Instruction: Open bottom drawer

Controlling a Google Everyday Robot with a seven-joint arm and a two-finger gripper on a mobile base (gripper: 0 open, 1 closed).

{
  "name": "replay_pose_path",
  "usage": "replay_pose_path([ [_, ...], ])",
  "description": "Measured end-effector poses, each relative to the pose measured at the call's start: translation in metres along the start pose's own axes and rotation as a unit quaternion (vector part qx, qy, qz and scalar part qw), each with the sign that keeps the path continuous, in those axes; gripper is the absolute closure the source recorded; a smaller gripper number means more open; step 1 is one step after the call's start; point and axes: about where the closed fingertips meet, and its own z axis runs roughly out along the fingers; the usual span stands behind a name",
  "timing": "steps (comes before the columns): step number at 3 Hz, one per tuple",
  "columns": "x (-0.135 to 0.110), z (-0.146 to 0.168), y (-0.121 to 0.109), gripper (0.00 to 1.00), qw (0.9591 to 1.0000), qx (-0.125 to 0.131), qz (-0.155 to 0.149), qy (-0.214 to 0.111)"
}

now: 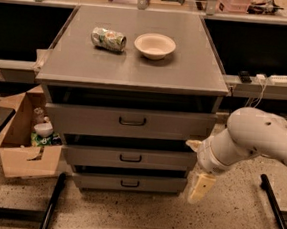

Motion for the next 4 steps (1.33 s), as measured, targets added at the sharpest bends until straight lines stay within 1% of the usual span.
replay_pose_path([
  [1, -0.003, 0.063, 0.005, 0.0, 0.9994, -0.035, -0.001, 0.006],
  [2, -0.009, 0.096, 0.01, 0.0, 0.999, -0.045, 0.004, 0.004],
  [3, -0.003, 0.155, 0.031, 0.0, 0.9984, -0.046, 0.019, -0.027],
  [4, 0.02, 0.208, 0.047, 0.0, 0.9967, -0.045, 0.034, -0.058],
])
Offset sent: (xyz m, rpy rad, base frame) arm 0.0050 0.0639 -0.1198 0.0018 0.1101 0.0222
